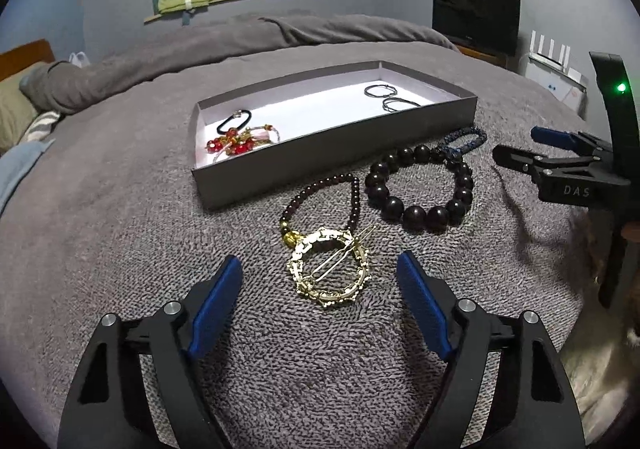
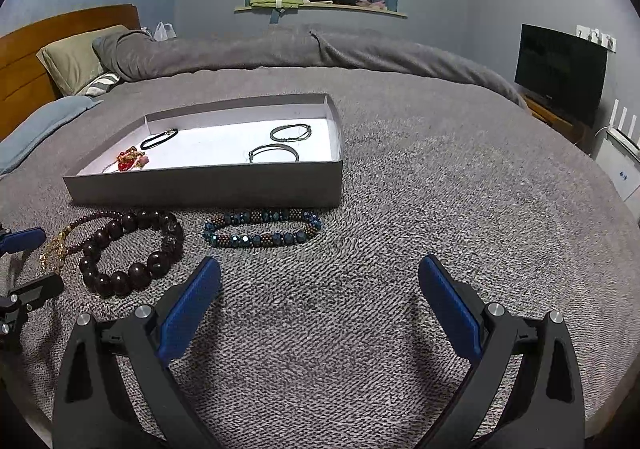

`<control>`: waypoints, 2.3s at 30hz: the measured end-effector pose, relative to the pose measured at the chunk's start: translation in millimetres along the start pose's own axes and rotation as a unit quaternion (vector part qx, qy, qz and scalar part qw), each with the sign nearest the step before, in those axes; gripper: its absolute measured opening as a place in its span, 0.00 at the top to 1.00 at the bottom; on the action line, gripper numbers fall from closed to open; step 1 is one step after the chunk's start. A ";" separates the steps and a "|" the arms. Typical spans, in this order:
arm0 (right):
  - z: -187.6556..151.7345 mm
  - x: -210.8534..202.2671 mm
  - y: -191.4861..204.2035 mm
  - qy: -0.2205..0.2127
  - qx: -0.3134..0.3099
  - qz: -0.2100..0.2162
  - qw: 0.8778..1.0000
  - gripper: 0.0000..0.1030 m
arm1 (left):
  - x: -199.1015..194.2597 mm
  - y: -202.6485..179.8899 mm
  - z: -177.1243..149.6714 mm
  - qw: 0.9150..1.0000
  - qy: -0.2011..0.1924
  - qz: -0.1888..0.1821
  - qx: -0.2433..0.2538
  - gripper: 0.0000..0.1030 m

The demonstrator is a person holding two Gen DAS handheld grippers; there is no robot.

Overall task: Organize jewelry
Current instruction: 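Grasp the gold round hair clip with the left tool while the right tool grasps the blue beaded bracelet, then carry the gold hair clip and blue beaded bracelet into the box and open both tools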

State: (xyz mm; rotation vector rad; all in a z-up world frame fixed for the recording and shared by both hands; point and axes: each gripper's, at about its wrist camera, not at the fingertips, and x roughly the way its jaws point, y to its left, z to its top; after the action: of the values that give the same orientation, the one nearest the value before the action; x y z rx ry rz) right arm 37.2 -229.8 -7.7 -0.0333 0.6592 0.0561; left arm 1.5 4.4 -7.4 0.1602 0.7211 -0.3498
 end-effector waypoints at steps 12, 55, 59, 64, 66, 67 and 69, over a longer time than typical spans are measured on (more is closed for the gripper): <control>2.2 -0.3 3.4 -0.002 -0.004 0.009 1.000 0.05 | 0.3 -1.7 -1.0 1.000 0.004 -0.013 0.012 0.59; 32.4 -3.5 2.5 0.010 0.003 0.046 0.999 0.93 | -13.4 1.2 2.6 0.999 -0.023 -0.028 0.015 0.59; 37.3 -16.9 -0.3 -0.003 0.004 0.048 0.999 0.93 | -12.7 -1.0 2.6 0.999 -0.023 -0.026 0.020 0.59; 49.3 -30.7 -1.3 -0.016 -0.006 0.046 0.999 0.93 | -16.6 0.0 6.7 0.999 -0.028 -0.032 0.014 0.59; 55.5 -35.9 0.8 -0.022 -0.015 0.043 0.999 0.93 | -20.0 -0.5 11.7 0.999 -0.035 -0.027 0.017 0.59; 59.3 -38.6 2.7 -0.026 -0.022 0.042 0.999 0.93 | -21.9 0.0 13.9 0.999 -0.037 -0.027 0.017 0.59; 66.8 -42.7 6.3 -0.033 -0.033 0.042 0.998 0.93 | -26.3 1.7 20.2 0.999 -0.043 -0.028 0.017 0.59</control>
State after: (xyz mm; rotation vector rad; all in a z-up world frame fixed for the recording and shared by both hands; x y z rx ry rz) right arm 43.9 -222.1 71.1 -0.0672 0.5934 0.1587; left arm -3.7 7.5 25.3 0.1565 0.6360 -0.4207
